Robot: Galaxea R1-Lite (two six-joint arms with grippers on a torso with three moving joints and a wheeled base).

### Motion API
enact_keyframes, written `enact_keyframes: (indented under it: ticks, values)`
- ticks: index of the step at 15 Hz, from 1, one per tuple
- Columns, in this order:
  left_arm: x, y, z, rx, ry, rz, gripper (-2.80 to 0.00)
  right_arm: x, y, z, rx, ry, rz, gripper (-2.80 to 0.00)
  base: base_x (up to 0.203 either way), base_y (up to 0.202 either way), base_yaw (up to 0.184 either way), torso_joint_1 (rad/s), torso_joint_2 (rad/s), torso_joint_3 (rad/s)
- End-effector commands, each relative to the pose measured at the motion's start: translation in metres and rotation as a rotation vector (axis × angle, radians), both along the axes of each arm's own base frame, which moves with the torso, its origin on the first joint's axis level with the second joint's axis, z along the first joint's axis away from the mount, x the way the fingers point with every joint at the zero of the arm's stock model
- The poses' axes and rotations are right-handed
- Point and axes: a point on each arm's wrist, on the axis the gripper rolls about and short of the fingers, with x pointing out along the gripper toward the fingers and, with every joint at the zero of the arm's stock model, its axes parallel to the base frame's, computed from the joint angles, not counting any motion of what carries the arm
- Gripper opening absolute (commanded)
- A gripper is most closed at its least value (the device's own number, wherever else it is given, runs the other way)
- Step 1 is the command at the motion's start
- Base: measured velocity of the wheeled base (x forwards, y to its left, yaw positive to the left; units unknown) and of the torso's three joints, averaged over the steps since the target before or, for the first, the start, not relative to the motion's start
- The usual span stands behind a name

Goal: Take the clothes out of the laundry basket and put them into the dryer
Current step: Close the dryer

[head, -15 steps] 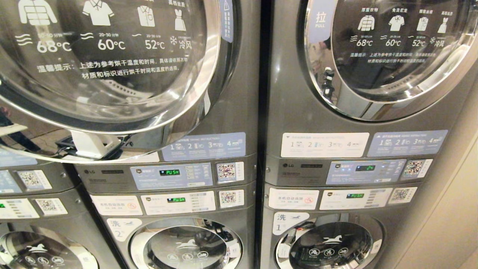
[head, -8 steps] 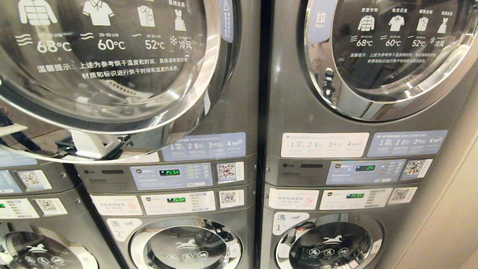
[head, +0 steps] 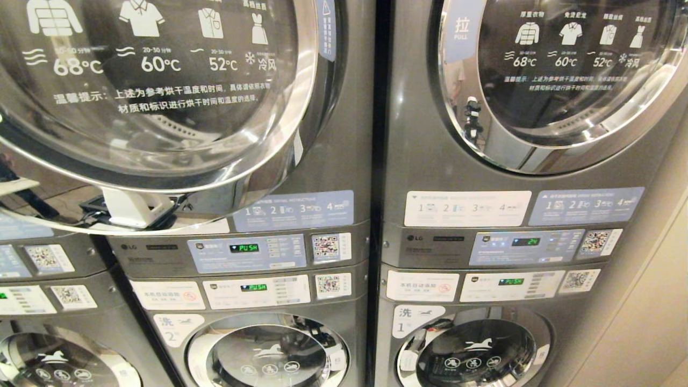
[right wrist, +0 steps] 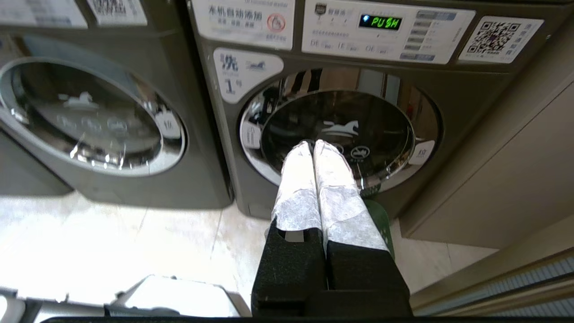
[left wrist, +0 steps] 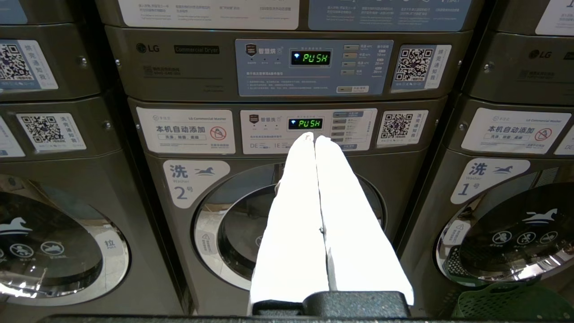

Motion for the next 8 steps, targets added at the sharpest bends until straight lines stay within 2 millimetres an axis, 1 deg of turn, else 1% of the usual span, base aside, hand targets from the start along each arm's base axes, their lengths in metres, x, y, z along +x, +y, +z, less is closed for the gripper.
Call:
enact_keyframes:
  ticks: [1, 4, 7, 8]
  values:
    - [0.000, 0.000, 0.000, -0.002, 0.001, 0.000, -2.80, 0.002, 0.000, 0.000, 0.025, -0.063, -0.013, -2.80, 0.000, 0.000, 0.000, 0.000, 0.00, 0.000]
    - [0.000, 0.000, 0.000, -0.002, 0.001, 0.000, -2.80, 0.003, 0.000, -0.001, 0.001, -0.015, -0.002, -2.80, 0.000, 0.000, 0.000, 0.000, 0.00, 0.000]
    - [0.000, 0.000, 0.000, 0.006, 0.001, -0.001, -2.80, 0.016, 0.002, -0.002, -0.028, 0.166, 0.018, -2.80, 0.000, 0.000, 0.000, 0.000, 0.00, 0.000]
    - [0.000, 0.000, 0.000, 0.004, -0.001, -0.001, -2.80, 0.017, 0.003, -0.002, -0.032, 0.188, 0.033, -2.80, 0.000, 0.000, 0.000, 0.000, 0.00, 0.000]
